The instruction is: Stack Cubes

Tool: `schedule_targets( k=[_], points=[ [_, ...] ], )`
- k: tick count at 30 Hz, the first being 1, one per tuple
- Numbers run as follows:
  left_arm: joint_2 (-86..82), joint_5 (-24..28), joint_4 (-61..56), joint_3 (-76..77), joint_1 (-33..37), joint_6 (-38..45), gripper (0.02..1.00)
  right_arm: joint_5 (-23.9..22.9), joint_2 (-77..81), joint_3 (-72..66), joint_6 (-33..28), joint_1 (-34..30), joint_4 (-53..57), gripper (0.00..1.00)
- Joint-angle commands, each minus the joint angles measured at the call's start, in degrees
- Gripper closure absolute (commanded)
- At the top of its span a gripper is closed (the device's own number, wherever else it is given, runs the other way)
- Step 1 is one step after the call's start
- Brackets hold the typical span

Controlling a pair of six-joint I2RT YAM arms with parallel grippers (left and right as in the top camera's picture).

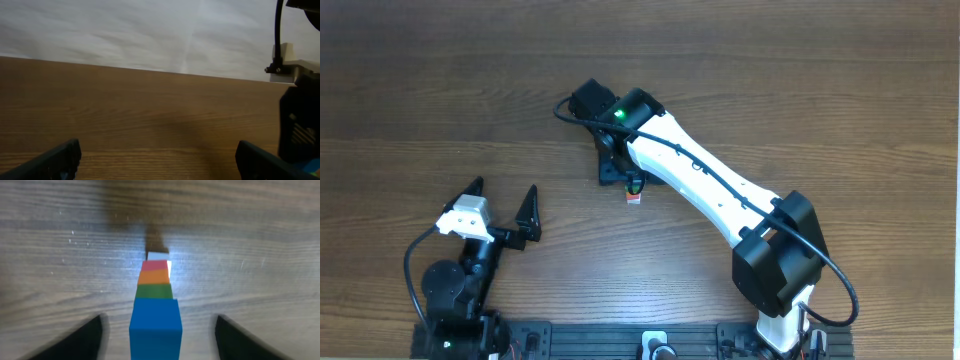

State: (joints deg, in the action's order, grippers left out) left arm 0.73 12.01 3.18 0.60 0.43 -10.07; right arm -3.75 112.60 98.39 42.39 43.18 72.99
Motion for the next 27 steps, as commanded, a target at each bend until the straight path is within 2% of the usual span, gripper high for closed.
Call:
schedule_targets(
  k=[1,7,12,17,23,27],
  points=[
    [-0.4,-0.3,0.1,-0.3,-0.2,0.9,0.020,-0.7,1.0,-0.4,-0.2,0.4,-0.4,0.012],
    [-0.4,-0.3,0.1,-0.3,-0.2,0.9,0.023,-1.3,0.9,0.0,-3.2,-0.6,-3.0,0.009],
    [-0.4,-0.3,0.1,-0.3,-0.2,0.9,0.018,-2.1,0.9,0.8,-7.8,-4.9,-3.1,0.009],
    [-0.4,-0.3,0.1,-0.3,-0.2,0.9,0.023,-2.6,0.1,1.5,-13.2,-13.1,-3.5,0.007],
    [-0.4,-0.3,0.1,-0.3,-0.2,0.9,0.020,-2.6,-3.9,1.4,-22.0,-26.1,-5.1,0.007],
    [-0.4,-0.3,0.1,-0.3,-0.2,0.9,0.023,-2.8,-8.3,0.3,-26.9,-31.3,-6.2,0.007]
  ],
)
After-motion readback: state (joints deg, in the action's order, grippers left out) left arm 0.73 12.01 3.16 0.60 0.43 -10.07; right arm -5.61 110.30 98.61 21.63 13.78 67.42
